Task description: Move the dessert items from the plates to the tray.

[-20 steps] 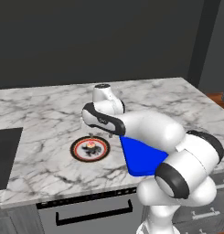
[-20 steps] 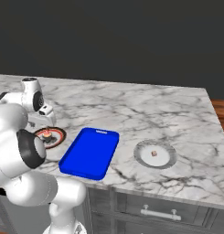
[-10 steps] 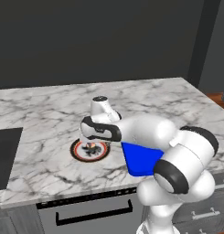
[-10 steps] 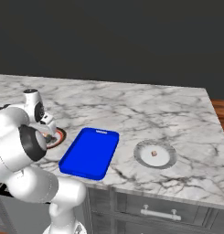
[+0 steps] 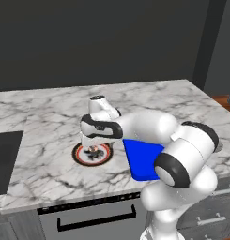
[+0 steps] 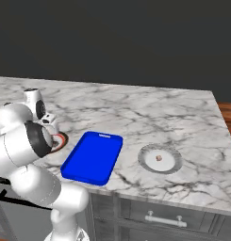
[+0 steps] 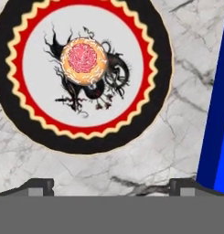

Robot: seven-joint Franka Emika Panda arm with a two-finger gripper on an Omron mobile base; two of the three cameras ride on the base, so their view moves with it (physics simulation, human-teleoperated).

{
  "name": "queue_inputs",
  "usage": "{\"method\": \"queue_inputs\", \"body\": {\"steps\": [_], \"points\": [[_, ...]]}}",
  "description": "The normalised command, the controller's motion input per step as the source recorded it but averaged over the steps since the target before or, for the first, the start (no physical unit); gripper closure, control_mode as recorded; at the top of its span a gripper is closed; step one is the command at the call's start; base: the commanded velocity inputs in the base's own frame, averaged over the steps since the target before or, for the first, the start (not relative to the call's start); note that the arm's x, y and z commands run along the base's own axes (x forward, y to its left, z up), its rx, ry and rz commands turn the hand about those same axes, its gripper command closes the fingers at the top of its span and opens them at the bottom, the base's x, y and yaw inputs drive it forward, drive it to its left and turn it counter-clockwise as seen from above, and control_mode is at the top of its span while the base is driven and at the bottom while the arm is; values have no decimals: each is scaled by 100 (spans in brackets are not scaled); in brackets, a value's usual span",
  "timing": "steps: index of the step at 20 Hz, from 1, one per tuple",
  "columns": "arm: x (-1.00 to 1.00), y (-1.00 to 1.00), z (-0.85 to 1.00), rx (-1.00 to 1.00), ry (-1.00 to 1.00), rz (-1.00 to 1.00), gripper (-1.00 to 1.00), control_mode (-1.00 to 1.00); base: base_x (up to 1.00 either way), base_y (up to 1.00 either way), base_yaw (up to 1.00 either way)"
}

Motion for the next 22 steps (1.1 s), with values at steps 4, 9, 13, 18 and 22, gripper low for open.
{"method": "queue_inputs", "body": {"steps": [4,9,13,18,22], "points": [[29,0,-6,0,15,14,-100,-100,0,0,0],[25,0,-7,1,2,8,-100,-100,0,0,0],[0,0,-1,0,0,0,-100,-100,0,0,0],[0,0,-9,4,0,0,-100,-100,0,0,0],[0,0,-22,10,0,0,-100,-100,0,0,0]]}}
